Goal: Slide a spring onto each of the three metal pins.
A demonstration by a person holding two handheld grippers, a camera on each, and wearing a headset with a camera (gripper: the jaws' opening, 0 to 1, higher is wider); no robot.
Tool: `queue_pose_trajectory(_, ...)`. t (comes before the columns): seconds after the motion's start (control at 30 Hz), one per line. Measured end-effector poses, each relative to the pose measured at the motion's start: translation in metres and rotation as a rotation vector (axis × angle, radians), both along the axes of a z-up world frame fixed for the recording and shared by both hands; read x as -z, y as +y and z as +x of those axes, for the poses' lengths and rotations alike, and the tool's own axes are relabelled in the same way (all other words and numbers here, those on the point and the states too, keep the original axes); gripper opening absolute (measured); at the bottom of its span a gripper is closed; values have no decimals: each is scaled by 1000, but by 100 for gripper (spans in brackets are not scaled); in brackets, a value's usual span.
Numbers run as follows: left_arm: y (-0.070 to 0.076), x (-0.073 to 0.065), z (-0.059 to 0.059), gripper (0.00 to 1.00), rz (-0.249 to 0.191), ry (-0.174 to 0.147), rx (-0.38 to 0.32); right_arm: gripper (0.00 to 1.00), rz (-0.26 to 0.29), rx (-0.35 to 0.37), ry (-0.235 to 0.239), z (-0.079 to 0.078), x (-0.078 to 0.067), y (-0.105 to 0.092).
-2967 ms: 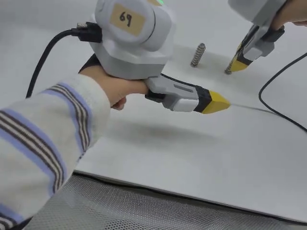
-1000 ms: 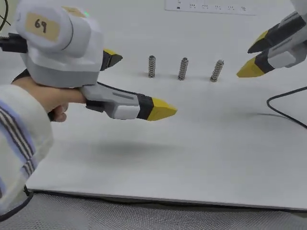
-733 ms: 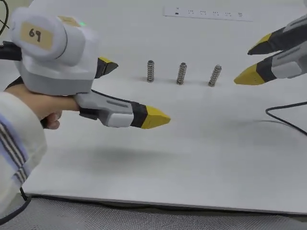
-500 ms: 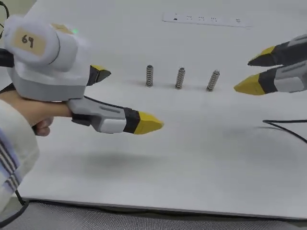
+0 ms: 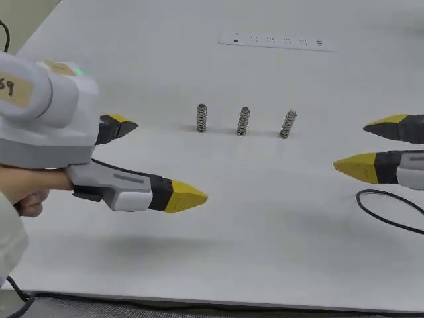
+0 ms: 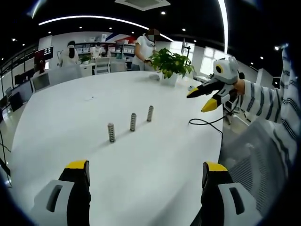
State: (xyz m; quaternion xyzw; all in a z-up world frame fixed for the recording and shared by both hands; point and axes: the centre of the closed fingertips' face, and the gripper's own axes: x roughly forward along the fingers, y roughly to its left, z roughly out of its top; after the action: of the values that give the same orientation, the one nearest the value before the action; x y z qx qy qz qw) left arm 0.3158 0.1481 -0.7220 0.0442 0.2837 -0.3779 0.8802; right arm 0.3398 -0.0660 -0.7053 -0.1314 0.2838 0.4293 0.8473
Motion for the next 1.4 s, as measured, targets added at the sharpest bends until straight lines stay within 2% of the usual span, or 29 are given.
queue_pose_trajectory(0.1, 2, 1, -1, 98, 0, 4, -7, 51, 24, 21, -18, -5, 2, -4)
queue_pose_trajectory(0.27, 5, 0, -1, 98, 4, -5, -24, 60, 75, 47, -43, -10, -1, -6)
queue_pose_trajectory(0.4, 3, -2, -7, 98, -18, 9, -26, 63, 46, 78, -32, -12, 8, -15)
queue_pose_trajectory(0.53, 5, -2, -12, 98, -24, 16, -36, 69, 68, 109, -15, -18, 9, -17)
queue_pose_trajectory(0.83, 12, -5, -15, 98, -17, 19, -59, 82, 87, 137, -6, -26, 9, -15)
queue_pose_trajectory(0.97, 14, -3, -18, 98, -12, 28, -62, 88, 104, 155, 5, -26, 8, -15)
queue_pose_trajectory(1.17, 13, 1, -22, 98, -4, 44, -64, 100, 94, 164, 25, -27, 11, -14)
queue_pose_trajectory(1.4, 14, 1, -24, 98, 3, 48, -70, 100, 83, 172, 41, -29, 16, -17)
